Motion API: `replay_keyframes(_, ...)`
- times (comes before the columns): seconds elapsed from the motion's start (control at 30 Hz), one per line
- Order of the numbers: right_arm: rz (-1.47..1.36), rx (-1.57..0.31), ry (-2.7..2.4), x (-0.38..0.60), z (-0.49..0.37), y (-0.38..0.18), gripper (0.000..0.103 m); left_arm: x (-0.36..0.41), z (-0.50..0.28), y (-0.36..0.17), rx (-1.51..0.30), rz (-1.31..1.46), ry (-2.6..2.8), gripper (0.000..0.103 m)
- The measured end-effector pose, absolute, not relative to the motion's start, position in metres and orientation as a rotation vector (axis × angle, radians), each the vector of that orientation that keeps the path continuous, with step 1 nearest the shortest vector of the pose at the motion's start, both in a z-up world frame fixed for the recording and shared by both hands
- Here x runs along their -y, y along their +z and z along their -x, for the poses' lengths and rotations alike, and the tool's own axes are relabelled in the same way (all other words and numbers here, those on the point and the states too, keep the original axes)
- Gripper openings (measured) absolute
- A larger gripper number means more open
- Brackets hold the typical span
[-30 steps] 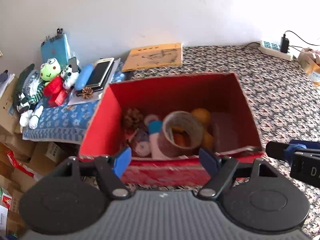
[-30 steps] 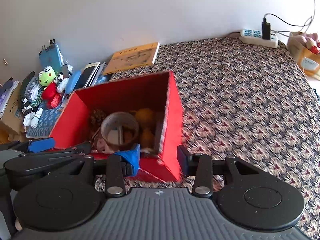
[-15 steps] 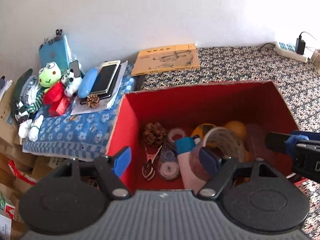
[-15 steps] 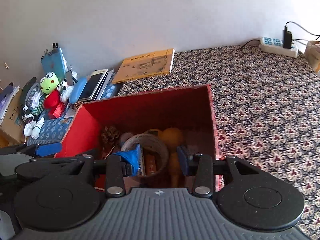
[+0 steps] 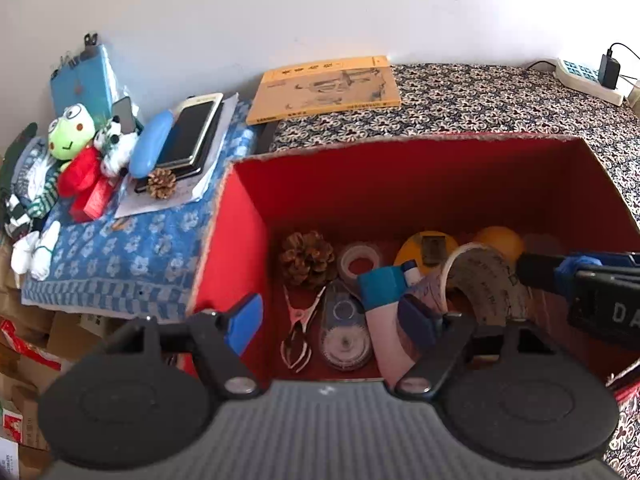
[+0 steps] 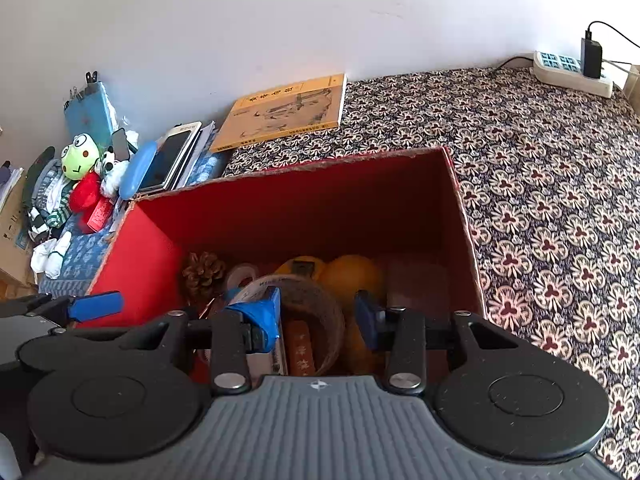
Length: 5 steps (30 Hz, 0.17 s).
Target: Organize rigid objects
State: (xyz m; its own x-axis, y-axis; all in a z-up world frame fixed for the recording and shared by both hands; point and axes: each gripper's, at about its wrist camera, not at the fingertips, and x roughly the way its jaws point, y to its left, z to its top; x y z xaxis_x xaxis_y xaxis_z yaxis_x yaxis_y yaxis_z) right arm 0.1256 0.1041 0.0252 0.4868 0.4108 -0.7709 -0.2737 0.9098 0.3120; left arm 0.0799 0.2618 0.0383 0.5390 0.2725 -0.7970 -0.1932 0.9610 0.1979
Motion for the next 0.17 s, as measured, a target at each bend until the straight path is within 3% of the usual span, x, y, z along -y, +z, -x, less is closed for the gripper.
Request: replay_keyframes(0.17,-0.150,-0.977,0.414,-0.1047,-0.1329,0.0210,0.025,-0.2661,-0.0875,0.0345,-0.959,-0.087,0.277,0.077)
